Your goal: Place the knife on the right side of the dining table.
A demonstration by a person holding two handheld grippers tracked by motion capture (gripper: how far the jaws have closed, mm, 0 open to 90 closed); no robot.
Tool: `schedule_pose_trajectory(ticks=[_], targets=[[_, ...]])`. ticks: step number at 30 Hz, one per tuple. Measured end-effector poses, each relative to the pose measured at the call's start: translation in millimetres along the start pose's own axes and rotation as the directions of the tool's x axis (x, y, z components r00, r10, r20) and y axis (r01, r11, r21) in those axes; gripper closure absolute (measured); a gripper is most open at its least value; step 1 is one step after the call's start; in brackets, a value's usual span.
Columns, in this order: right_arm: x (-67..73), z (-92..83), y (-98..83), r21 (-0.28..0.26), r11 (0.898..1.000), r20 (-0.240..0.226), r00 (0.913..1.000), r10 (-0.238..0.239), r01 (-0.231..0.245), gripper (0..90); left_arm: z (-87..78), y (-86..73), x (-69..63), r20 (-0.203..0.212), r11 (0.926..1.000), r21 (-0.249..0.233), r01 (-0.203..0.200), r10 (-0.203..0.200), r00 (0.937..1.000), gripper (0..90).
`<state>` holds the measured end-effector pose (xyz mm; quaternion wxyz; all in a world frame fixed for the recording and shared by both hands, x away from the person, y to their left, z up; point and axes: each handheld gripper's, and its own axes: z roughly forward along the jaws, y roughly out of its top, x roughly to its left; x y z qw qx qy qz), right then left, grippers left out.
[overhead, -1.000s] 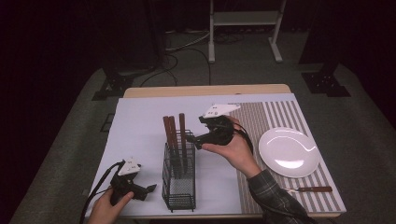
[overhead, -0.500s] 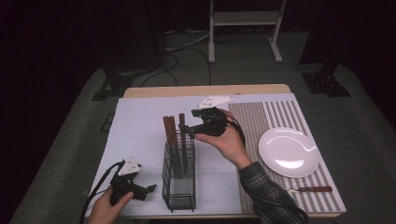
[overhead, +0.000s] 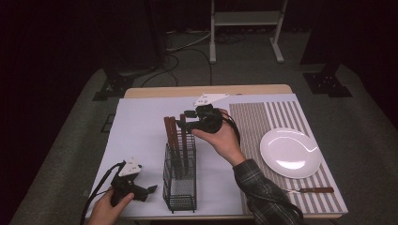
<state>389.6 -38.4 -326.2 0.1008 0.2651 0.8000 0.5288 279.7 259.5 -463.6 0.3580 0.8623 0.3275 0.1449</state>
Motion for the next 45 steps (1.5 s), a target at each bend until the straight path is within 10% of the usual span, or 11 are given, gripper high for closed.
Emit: schedule_pose_trajectory(ticks=[23,45], targets=[[3.3,-11.9,0.1,0.011,1.000,-0.036,0.9993,0.004,-0.004,66.8,0.0,0.0,0.1,0.000,1.0000,0.001,-0.001,0.001,1.0000,0.0],[26.0,-38.3,-2.5,-0.023,0.999,-0.184,0.9822,0.040,-0.045,76.6,-0.1,0.0,0.1,0.000,1.0000,0.002,-0.002,0.002,1.0000,0.0]])
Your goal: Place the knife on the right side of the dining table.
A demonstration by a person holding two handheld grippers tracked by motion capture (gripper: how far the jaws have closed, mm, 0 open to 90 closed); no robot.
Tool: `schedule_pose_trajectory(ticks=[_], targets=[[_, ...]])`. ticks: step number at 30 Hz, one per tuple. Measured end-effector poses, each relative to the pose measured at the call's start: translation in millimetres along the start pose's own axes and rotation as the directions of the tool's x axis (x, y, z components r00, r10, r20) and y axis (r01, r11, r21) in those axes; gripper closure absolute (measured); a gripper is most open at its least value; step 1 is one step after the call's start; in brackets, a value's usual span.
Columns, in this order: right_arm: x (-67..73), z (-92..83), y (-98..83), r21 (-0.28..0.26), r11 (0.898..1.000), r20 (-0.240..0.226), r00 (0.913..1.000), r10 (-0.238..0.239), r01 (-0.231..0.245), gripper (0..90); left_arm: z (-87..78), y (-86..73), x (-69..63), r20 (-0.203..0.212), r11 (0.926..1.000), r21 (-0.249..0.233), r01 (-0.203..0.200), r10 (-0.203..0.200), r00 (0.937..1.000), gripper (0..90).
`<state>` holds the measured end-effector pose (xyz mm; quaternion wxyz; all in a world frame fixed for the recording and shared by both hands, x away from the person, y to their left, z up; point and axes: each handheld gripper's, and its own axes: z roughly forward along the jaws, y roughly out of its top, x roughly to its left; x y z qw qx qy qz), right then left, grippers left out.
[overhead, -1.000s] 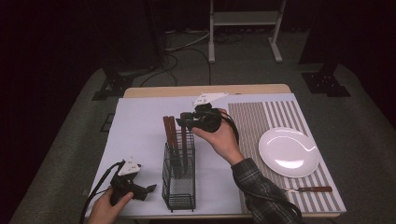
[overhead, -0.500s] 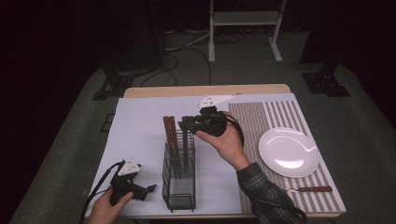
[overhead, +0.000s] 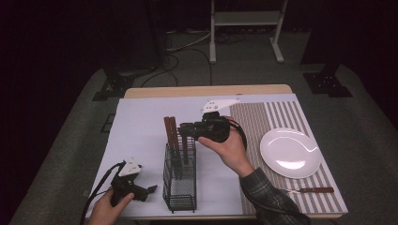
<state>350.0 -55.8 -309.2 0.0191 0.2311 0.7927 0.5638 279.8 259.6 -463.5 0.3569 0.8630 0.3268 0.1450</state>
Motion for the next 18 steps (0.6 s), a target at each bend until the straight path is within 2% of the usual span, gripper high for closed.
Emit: schedule_pose_trajectory(ticks=[6,18], targets=[[3.4,-2.2,0.7,0.008,1.000,-0.005,1.0000,-0.005,0.005,77.3,0.0,0.0,0.0,0.001,1.0000,0.000,0.001,-0.001,1.0000,0.0],[7.0,-14.6,13.8,-0.042,0.999,0.015,0.9994,-0.032,0.032,77.6,0.0,0.0,0.0,0.001,1.0000,0.000,0.001,-0.001,1.0000,0.0]])
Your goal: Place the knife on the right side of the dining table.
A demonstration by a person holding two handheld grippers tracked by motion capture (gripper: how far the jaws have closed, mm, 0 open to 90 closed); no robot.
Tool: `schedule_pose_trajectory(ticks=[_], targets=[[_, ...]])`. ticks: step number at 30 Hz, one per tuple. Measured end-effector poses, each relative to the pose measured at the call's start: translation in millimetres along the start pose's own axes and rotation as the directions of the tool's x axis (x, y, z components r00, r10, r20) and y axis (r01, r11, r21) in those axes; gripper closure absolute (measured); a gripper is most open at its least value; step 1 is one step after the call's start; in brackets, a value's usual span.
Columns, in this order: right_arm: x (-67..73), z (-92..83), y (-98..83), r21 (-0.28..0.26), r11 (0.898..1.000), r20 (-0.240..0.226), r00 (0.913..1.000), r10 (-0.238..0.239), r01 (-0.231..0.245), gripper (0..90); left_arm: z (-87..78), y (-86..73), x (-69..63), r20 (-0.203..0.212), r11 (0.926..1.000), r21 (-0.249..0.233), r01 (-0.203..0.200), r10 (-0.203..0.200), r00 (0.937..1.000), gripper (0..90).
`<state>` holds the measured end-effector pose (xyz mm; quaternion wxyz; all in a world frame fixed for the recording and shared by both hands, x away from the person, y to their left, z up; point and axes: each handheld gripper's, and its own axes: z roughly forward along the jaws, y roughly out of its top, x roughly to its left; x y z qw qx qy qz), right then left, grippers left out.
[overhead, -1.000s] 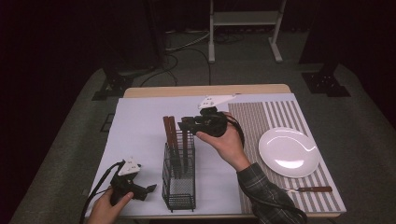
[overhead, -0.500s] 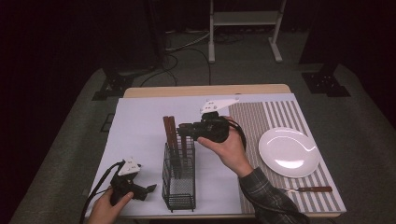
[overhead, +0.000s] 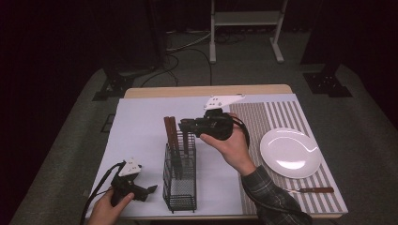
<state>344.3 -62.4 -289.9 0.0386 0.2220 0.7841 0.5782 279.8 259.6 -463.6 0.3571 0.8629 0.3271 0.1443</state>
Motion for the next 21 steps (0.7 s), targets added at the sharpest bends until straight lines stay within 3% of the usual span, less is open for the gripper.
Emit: schedule_pose_trajectory(ticks=[21], targets=[[10.4,-32.1,40.8,-0.099,0.993,0.037,0.9977,-0.056,0.060,78.3,0.0,0.0,0.0,0.000,1.0000,0.001,-0.001,0.001,1.0000,0.0]])
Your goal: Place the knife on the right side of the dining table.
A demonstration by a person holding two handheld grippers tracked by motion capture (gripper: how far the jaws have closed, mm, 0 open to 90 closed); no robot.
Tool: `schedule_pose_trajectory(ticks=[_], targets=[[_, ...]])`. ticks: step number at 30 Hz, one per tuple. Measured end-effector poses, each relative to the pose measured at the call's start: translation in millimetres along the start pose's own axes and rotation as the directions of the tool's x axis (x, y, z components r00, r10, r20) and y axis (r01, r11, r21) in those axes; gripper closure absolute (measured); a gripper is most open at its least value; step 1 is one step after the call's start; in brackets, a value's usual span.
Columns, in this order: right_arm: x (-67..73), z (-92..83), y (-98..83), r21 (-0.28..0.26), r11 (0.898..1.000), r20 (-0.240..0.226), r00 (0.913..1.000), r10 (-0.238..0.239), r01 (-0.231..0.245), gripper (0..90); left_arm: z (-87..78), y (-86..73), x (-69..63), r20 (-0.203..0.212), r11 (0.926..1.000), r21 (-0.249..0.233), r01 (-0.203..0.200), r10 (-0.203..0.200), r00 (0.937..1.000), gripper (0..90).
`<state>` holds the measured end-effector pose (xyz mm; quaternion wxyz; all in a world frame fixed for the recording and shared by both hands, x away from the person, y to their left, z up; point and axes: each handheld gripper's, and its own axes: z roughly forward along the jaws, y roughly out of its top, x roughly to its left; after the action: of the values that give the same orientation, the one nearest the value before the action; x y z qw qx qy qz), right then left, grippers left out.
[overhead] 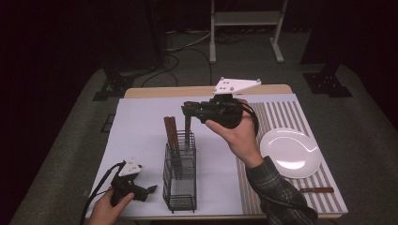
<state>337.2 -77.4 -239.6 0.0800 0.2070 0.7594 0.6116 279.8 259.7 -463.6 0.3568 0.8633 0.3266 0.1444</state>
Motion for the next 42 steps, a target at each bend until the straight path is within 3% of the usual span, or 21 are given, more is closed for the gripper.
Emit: schedule_pose_trajectory(ticks=[12,25,36,40,41,42], targets=[[-3.8,-15.8,15.0,-0.041,0.999,0.037,0.9992,-0.011,0.012,78.6,0.0,0.0,0.1,-0.001,1.0000,0.000,-0.002,0.002,1.0000,0.0],[-19.5,-41.7,25.0,-0.097,0.995,0.107,0.9942,0.000,0.011,78.9,0.1,0.0,0.0,-0.001,1.0000,-0.001,0.000,0.000,1.0000,0.0],[-42.2,-60.8,22.0,-0.106,0.994,0.219,0.9755,0.014,0.009,79.0,-0.1,0.1,0.0,-0.001,1.0000,0.001,0.001,-0.001,1.0000,0.0],[-54.5,-66.9,17.4,-0.102,0.995,0.274,0.9612,0.028,0.000,79.0,-0.1,0.1,0.1,-0.001,1.0000,0.001,0.001,-0.001,1.0000,0.0],[-54.5,-66.9,17.4,-0.102,0.995,0.274,0.9612,0.028,0.000,79.0,-0.1,0.1,0.1,-0.001,1.0000,0.001,0.001,-0.001,1.0000,0.0],[-58.7,-69.3,16.0,-0.100,0.995,0.296,0.9548,0.028,0.002,79.1,-0.2,0.1,0.0,0.000,1.0000,0.002,0.002,-0.002,1.0000,0.0]])
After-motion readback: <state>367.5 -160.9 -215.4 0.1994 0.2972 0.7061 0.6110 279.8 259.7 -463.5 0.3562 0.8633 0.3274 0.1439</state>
